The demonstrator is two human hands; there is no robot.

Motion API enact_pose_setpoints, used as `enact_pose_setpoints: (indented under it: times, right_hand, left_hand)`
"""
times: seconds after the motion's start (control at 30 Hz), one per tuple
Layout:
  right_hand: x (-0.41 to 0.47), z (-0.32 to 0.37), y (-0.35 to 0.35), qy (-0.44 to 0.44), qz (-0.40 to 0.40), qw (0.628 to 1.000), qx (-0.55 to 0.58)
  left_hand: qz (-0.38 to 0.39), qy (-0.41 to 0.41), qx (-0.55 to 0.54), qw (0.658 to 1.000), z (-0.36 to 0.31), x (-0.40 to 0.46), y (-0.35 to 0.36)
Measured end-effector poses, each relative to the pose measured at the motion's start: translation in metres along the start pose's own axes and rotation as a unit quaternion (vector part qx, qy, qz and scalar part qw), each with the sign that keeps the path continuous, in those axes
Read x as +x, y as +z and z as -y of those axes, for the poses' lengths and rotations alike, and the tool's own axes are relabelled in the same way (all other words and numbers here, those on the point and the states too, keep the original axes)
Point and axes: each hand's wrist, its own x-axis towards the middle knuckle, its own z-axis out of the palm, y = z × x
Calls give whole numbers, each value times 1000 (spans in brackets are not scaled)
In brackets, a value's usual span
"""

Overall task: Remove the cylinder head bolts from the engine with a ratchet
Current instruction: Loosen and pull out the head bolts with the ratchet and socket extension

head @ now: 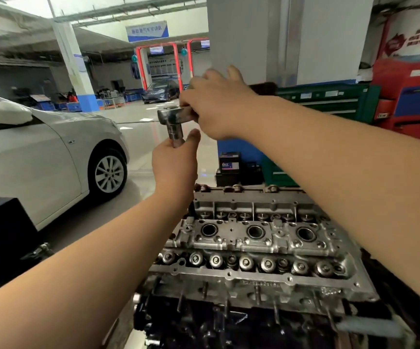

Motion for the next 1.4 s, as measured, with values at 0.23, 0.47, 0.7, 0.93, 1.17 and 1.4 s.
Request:
enact_pose_setpoints:
  times: [0.23, 0.47, 0.7, 0.93, 1.17, 1.4]
  right_hand:
    - [-14, 7, -11, 55, 6, 990, -128]
    - [-24, 6, -13, 25, -35, 988, -145]
    - [1, 7, -3, -10, 12, 999, -38]
    - [-27, 3, -8, 25, -51, 977, -206]
    - [9, -2, 14, -28, -26, 994, 98]
    - [-22, -7, -17, 34, -35, 981, -188]
  left_hand:
    - [-18, 52, 49, 997, 8, 4, -6]
    - [-35, 66, 81, 994, 10, -3, -8]
    - [-20, 51, 67, 996, 14, -15, -5]
    - [16, 105, 99, 989, 17, -4, -11]
    - [-11, 74, 94, 993, 20, -19, -8]
    - [42, 53, 23, 997, 22, -6, -10]
